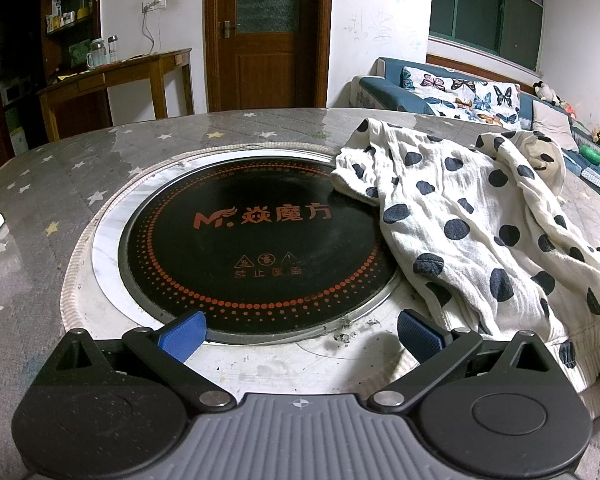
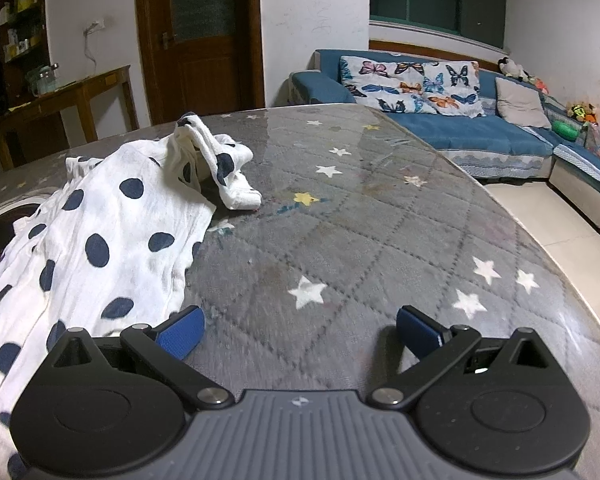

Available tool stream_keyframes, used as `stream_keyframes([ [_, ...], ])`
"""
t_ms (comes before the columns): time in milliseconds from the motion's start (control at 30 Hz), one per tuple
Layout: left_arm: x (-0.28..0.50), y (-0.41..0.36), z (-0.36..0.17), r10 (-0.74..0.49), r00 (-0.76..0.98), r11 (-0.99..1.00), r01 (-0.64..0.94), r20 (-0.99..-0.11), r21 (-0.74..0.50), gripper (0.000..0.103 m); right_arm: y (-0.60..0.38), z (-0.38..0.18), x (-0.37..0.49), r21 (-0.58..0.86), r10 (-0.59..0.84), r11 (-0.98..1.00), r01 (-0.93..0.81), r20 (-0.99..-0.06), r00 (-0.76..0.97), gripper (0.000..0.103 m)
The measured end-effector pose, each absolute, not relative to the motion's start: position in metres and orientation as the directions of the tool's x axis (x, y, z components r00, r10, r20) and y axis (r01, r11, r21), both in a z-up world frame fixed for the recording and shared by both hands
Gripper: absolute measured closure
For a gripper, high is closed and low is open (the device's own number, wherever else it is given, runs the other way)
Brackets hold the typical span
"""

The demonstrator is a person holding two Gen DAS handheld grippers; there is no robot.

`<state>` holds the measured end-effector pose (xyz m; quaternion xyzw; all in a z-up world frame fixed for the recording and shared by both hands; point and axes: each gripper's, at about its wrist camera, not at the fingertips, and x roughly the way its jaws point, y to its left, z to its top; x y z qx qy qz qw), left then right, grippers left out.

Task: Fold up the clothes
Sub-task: 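Move both grippers toward the bunched white polka-dot garment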

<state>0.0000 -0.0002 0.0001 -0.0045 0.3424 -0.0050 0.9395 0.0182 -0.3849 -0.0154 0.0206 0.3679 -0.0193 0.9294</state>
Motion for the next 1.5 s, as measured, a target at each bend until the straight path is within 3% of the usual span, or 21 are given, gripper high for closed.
stream_keyframes([
  [200,0.000,0.000,0.000,-0.015,0.755,1.000,0.003,-0.656,-0.020,0.000,-0.384,-0.011,-0.019,0.023,-0.014,0.999,0.034,-0.597,0.802,0.000],
  [567,-0.016,-0.015,0.009,-0.027,0.748,1.000,0.031,-0.663,-0.005,0.000,-0.369,0.006,-0.076,0.016,0.028,1.000,-0.024,-0.563,0.826,0.000],
  [1500,-0.060,-0.044,0.027,-0.081,0.761,0.993,0.118,-0.644,0.015,0.000,-0.337,0.007,-0.122,0.053,0.149,0.988,-0.145,-0.574,0.805,0.001],
])
